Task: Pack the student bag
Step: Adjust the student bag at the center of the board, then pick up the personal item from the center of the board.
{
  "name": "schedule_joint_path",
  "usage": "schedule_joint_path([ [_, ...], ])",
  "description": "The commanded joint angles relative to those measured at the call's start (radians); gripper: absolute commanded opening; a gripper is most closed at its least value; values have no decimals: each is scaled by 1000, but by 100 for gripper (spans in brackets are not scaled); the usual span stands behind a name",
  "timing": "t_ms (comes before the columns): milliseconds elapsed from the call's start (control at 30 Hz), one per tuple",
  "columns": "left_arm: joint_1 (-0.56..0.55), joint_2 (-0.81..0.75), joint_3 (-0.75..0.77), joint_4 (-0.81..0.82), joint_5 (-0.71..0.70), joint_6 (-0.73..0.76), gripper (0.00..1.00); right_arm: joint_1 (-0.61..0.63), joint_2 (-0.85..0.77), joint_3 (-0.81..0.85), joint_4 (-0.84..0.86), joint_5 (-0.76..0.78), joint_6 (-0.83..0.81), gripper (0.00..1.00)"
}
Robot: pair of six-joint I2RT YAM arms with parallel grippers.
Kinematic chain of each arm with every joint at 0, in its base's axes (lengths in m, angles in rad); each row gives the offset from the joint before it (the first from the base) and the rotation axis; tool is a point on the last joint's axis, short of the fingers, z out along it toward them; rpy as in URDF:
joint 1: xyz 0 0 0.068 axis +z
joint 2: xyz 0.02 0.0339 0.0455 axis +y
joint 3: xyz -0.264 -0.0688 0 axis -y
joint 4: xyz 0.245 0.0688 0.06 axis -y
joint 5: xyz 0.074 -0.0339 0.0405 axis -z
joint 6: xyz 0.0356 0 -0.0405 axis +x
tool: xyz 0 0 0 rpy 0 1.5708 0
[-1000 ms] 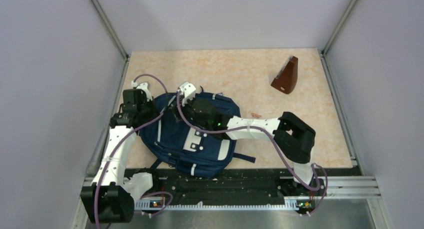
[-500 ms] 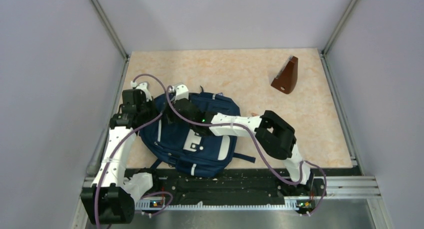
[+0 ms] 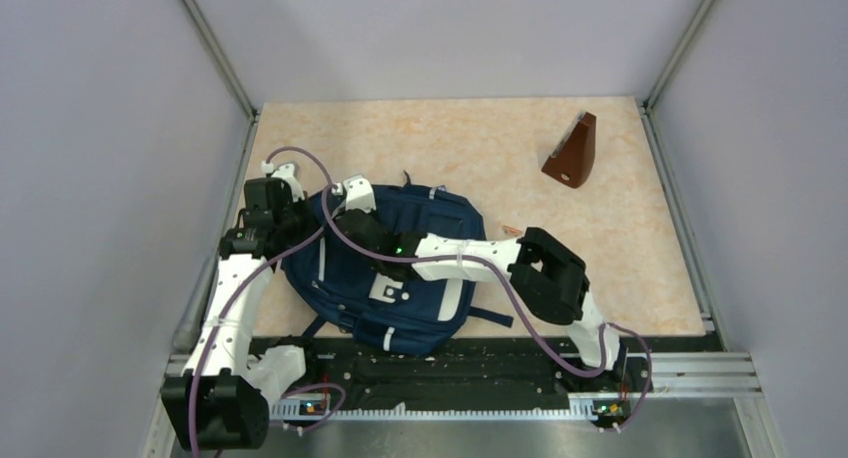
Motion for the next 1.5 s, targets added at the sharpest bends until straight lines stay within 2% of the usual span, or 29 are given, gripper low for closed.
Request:
schedule_joint_path([
  [0, -3, -38, 1, 60, 51, 1, 0, -3, -53, -26, 0, 102, -42, 16],
  [100, -4, -23, 0, 75, 127, -9, 0, -3, -126, -65, 73, 79, -70, 0],
  [200, -6, -6, 3, 88, 171, -41, 0, -3, -186, -86, 114, 89, -103, 0],
  [400, -25, -49, -58, 106, 89, -141, 0, -4, -342, -202, 270, 53, -137, 0],
  [600, -28, -113, -118, 130, 81, -184, 0, -4, -334, -190, 269, -23, -137, 0],
  [767, -28, -64, -115, 90, 118, -144, 0, -5, -354, -240, 322, -126, -129, 0],
  [800, -28, -48, -103, 70, 124, -128, 0, -6, -361, -245, 321, -131, -133, 2],
  [933, -28, -26, -68, 40, 160, -78, 0, -7, -424, -293, 309, -135, -176, 53],
  [1000, -28, -21, -55, 36, 162, -61, 0, -11, -476, -332, 294, -138, -201, 66],
  [1100, -28, 6, -26, 13, 141, -34, 0, -32, -565, -398, 227, -109, -191, 72],
  [1200, -28, 31, -9, -7, 106, -27, 0, -103, -665, -504, 118, -86, -87, 73],
  [1333, -28, 26, -11, 3, 37, -6, 0, -268, -850, -722, 99, -140, 80, 73],
  [1467, -28, 11, -30, 18, 43, 0, 0, -455, -999, -928, 94, -193, 230, 73],
])
